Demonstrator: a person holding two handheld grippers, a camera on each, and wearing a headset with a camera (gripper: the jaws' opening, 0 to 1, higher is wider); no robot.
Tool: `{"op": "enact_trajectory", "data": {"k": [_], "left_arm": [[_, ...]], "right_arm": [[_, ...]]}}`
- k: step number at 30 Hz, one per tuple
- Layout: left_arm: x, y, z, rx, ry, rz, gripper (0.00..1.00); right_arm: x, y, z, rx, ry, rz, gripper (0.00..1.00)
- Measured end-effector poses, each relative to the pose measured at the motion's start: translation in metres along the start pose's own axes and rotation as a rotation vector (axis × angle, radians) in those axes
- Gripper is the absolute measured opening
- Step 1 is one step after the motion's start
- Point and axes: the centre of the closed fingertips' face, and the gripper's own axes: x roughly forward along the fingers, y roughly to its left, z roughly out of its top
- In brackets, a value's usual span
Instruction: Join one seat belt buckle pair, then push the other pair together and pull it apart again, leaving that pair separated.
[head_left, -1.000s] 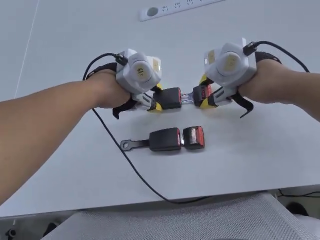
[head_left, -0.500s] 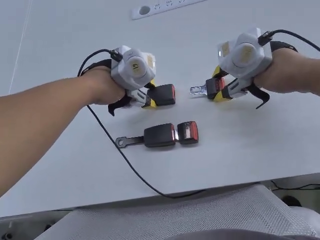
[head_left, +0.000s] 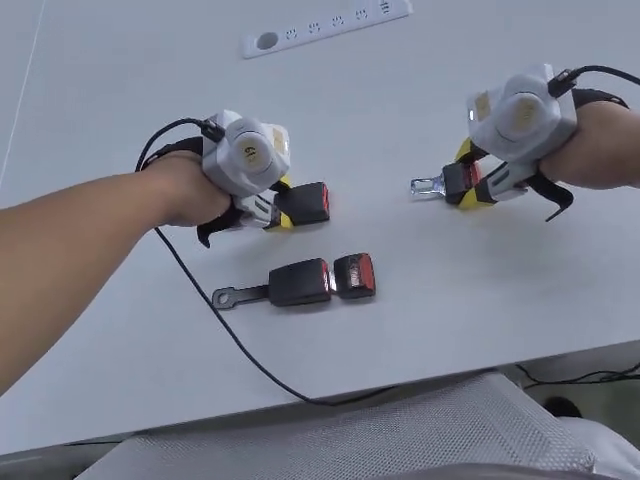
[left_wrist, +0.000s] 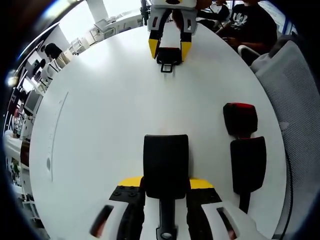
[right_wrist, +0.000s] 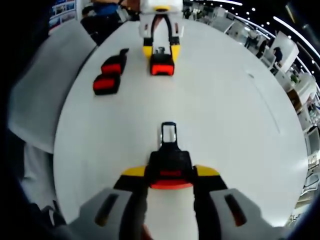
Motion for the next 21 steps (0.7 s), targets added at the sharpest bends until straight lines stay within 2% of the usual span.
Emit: {"op": "enact_trajectory", "data": {"k": [8,15,17,21], "left_arm": [[-0.001,-0.001,0.001,0.0,0.01,0.003,0.31],[0.0,-0.002,0.0,0.018,0.026,0.001,0.32],[0.0,-0.001,-0.001,0.003,0.027,0.008,0.32],[-0.002,-0.002,-0.002,0.021,0.021,0.037,0.34]], "right_arm": [[-0.006,0.0,-0.014,-0.018,0.049,0.026,0.36],[-0.004,0.002,-0.013,-0.019,0.081,0.027,0.36],[-0.004,0.003,-0.013,-0.034,0.089,0.029,0.37],[-0.005,-0.005,-0.013,-0.038,0.099,-0.018,0.44]]}}
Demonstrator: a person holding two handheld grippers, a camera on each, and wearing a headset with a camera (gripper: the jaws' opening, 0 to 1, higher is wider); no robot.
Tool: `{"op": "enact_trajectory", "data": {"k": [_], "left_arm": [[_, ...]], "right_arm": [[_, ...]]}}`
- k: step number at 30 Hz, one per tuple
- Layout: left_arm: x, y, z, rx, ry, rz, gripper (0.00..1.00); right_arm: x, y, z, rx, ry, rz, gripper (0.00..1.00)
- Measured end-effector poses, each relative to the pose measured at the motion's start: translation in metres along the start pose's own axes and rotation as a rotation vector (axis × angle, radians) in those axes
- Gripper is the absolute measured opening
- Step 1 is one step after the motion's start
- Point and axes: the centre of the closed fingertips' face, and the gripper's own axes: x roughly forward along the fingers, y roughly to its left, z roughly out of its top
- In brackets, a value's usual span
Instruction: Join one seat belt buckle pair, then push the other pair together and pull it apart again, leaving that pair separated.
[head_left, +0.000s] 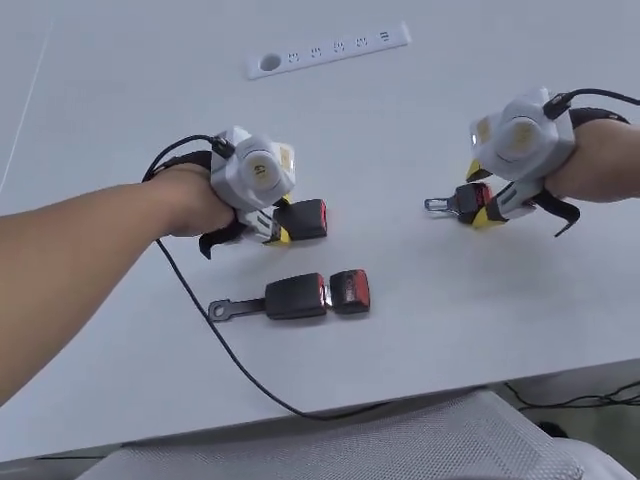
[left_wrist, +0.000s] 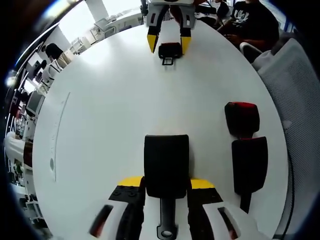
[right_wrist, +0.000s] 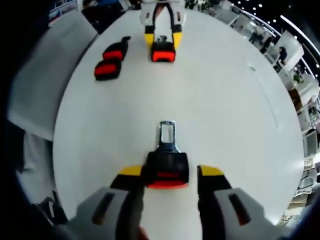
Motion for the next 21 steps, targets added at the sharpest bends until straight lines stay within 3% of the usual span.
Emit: {"op": "enact_trajectory", "data": {"k": [3,6,7,10,14,15,19,21], "left_arm": [[-0.009,0.003,0.002,-0.017,-0.017,0.059,0.42],[-0.024,0.002,0.003,-0.041,-0.045,0.096,0.44],[-0.032,0.004,0.003,-0.045,-0.055,0.134,0.44],[-0.048,-0.001,0.007,-0.088,-0.099,0.162,0.49],[-0.071,-0.017,0.014,-0.156,-0.181,0.211,0.59],[-0.076,-0.023,0.012,-0.187,-0.184,0.222,0.6],[-0.089,-0.044,0.007,-0.219,-0.198,0.243,0.65],[-0.095,-0.06,0.003,-0.252,-0.201,0.24,0.64]], "right_arm": [[-0.004,-0.002,0.0,0.0,0.0,-0.041,0.47],[-0.014,-0.001,0.007,0.051,-0.037,-0.071,0.48],[-0.02,-0.001,0.012,0.056,-0.055,-0.09,0.49],[-0.033,0.005,0.022,0.091,-0.096,-0.109,0.5],[-0.048,0.026,0.03,0.131,-0.14,-0.112,0.49],[-0.052,0.03,0.031,0.137,-0.141,-0.129,0.5],[-0.065,0.049,0.035,0.13,-0.159,-0.149,0.53],[-0.07,0.061,0.037,0.127,-0.161,-0.15,0.56]]}}
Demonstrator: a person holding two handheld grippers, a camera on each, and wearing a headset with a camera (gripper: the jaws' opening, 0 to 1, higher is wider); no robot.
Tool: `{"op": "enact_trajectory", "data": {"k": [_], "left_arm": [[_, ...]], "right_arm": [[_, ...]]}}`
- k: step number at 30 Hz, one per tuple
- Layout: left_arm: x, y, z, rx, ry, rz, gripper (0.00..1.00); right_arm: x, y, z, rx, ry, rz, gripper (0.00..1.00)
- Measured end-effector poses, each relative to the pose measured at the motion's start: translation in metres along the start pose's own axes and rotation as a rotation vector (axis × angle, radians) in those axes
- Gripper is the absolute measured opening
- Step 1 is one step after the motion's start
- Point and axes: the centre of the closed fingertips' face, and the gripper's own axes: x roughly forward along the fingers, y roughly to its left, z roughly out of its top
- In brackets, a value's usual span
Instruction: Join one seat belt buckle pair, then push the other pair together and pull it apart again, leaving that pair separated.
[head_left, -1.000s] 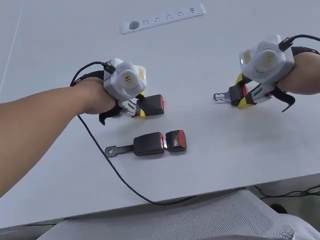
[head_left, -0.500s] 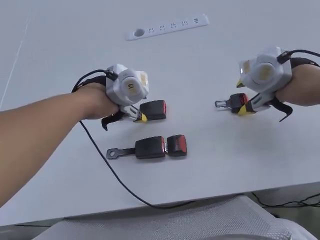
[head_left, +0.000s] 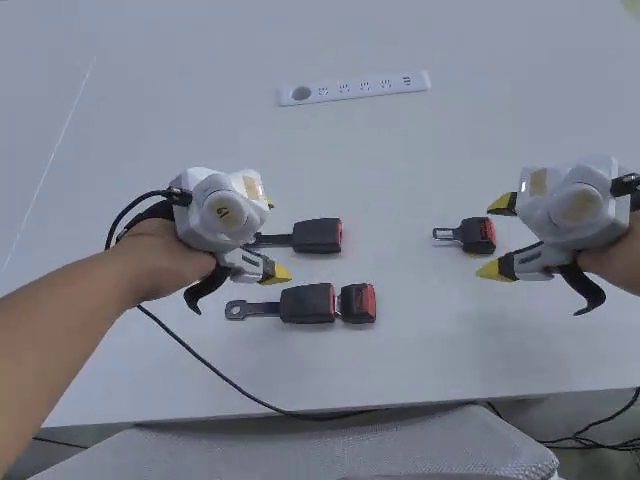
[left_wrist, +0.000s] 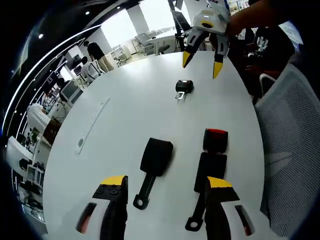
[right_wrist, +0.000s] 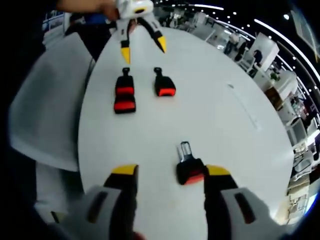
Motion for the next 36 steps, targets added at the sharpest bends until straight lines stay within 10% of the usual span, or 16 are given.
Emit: {"op": "enact_trajectory", "data": {"k": [11,24,36], "left_arm": [[-0.048,-0.034,-0.036,-0.148,-0.025,0.106,0.84],[-0.07,-0.023,-0.058,-0.405,-0.103,0.232,1.0],[-0.07,-0.023,-0.069,-0.43,-0.114,0.236,1.0]], "right_arm": [[-0.028,0.023,-0.002,0.126,-0.047,-0.089,0.8],[-0.045,0.017,-0.006,0.323,-0.12,-0.173,1.0],[-0.041,0.011,0.004,0.337,-0.167,-0.203,1.0]]}}
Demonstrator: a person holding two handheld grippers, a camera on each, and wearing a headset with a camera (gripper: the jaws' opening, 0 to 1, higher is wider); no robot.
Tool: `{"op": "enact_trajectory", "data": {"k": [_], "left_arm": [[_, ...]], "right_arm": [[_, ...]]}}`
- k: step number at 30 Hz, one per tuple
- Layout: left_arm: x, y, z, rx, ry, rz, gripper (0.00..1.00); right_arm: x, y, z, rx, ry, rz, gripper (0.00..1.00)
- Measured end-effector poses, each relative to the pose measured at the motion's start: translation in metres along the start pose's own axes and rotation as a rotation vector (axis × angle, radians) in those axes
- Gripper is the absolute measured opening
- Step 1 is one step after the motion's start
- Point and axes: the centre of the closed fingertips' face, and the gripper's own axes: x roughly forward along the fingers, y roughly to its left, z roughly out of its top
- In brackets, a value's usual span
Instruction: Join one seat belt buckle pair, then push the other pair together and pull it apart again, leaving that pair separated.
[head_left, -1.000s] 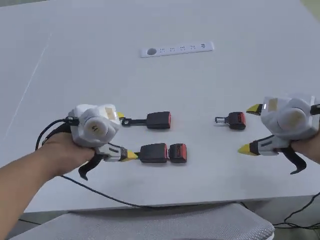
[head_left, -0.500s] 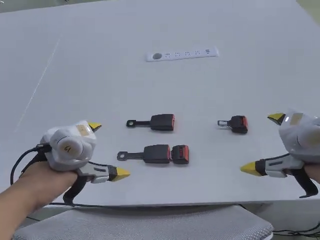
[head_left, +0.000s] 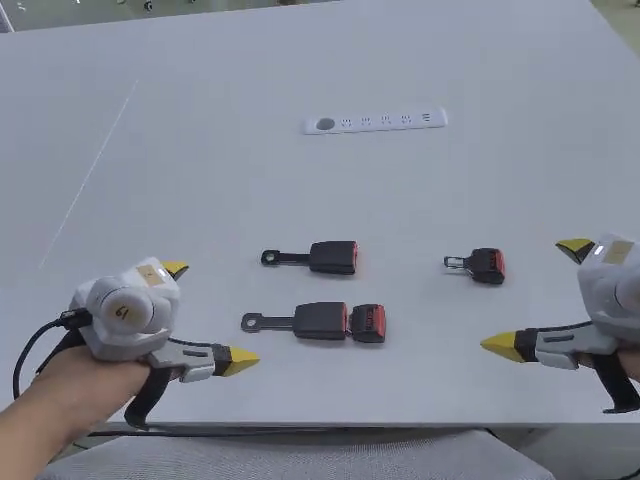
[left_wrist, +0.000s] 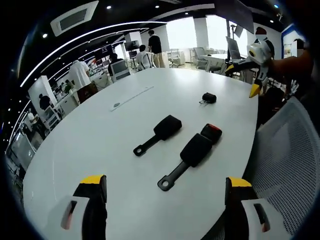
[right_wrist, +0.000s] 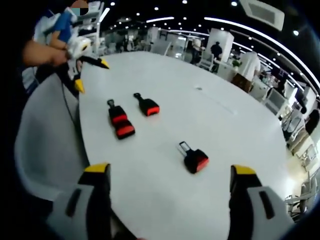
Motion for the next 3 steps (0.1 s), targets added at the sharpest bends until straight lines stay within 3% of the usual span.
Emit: {"op": "enact_trajectory", "data": {"k": [3], "left_arm": [[-0.0009,0.0004,0.0001,-0.006,-0.007,0.003,1.0]], "right_arm": [[0.0018,0.0011,-0.0007,0.012,0.005,0.007,1.0]]}}
